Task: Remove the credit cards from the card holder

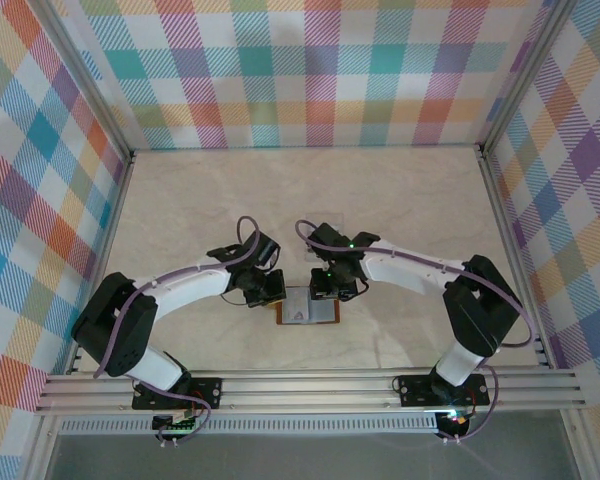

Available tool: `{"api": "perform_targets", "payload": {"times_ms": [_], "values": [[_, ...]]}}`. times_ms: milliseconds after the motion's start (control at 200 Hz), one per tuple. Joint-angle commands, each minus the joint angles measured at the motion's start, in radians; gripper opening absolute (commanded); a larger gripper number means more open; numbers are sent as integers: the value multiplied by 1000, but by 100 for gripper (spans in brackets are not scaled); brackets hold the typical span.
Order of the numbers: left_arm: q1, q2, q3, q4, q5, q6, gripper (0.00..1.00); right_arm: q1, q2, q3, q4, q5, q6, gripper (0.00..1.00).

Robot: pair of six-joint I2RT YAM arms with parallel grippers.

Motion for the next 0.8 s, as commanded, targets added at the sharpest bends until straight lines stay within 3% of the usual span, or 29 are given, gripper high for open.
{"api": "perform_targets", "payload": {"times_ms": [0, 350, 795], "values": [[-19, 31, 28, 7, 34, 0, 8, -27, -6, -55, 139, -183, 43, 29], [-25, 110, 19, 22, 30, 12, 8, -49, 71, -65, 229, -288, 52, 24], [-25, 139, 6, -3, -6, 22, 8, -55, 128, -86, 281, -301, 51, 23]]}}
